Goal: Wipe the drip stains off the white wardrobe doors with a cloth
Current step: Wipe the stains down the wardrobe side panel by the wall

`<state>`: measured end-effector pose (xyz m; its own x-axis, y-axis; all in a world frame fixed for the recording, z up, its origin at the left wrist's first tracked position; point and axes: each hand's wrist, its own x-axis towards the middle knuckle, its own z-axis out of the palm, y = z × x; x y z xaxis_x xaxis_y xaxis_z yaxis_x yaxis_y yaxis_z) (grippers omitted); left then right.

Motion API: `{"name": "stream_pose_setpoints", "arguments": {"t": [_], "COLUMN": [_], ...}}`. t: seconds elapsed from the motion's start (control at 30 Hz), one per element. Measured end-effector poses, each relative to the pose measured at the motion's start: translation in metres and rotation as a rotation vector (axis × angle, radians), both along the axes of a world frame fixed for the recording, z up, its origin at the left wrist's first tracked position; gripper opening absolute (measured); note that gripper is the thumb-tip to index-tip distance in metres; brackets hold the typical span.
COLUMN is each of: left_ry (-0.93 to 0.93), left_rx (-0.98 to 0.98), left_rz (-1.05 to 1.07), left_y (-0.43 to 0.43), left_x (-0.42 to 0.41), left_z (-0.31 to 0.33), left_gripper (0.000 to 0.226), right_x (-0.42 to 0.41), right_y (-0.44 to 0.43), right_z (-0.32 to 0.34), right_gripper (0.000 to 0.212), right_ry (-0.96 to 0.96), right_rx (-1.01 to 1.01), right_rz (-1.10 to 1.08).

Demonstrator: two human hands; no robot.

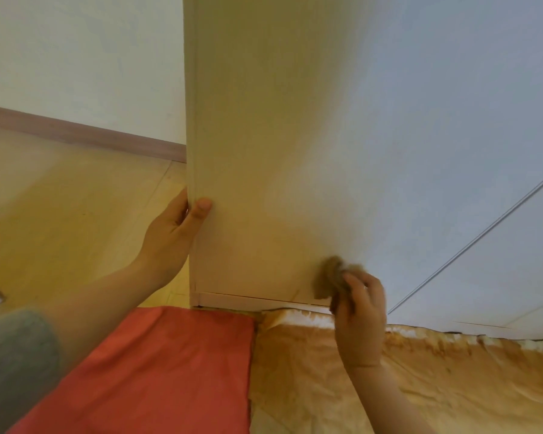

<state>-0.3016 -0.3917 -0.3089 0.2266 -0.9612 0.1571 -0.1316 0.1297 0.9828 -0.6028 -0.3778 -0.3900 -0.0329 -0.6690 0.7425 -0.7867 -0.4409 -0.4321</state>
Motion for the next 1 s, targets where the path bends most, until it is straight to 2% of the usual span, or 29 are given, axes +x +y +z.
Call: {"name": "stream_pose_setpoints", "arguments": {"t": [0.1, 0.17, 0.23, 0.33, 0.57, 0.63, 0.8, 0.93, 1.0], "left_ry": [-0.049, -0.042, -0.037, -0.036, -0.039, -0.034, -0.042, -0.037, -0.039], "left_rx": [-0.009, 0.003, 0.005, -0.002, 0.004, 0.007, -0.001, 0.003, 0.006], "left_rz": [-0.027, -0.038, -0.043, -0.043, -0.034, -0.025, 0.006, 0.009, 0.007], "left_y": [-0.001, -0.003, -0.004, -0.004, -0.006, -0.007, -0.01, -0.008, -0.008], "left_x": [-0.008, -0.009, -0.008, -0.009, -0.007, -0.007, -0.006, -0.01, -0.009], "left_z": [-0.002, -0.004, -0.005, -0.004, -0.009, -0.01, -0.015, -0.012, -0.012], "left_gripper": [0.064, 0.077, 0.079, 0.083, 0.094, 0.095, 0.087, 0.092, 0.094], "right_x": [-0.024, -0.042, -0.056, -0.056, -0.034, -0.032, -0.005, 0.017, 0.02], "right_y": [0.01, 0.01, 0.006, 0.001, -0.013, -0.008, -0.02, -0.034, -0.029], "right_z": [-0.001, -0.001, -0.005, -0.016, -0.023, -0.014, 0.038, 0.03, 0.0], "right_gripper": [0.02, 0.023, 0.026, 0.028, 0.029, 0.029, 0.027, 0.028, 0.021], "right_ry": [-0.363, -0.532, -0.569, -0.525, -0.595, -0.533, -0.186, -0.057, 0.121], "right_rx": [0.067, 0.124, 0.194, 0.267, 0.25, 0.151, -0.198, -0.296, -0.263], "right_rz": [-0.328, -0.543, -0.602, -0.578, -0.581, -0.501, -0.172, -0.098, 0.017]}}
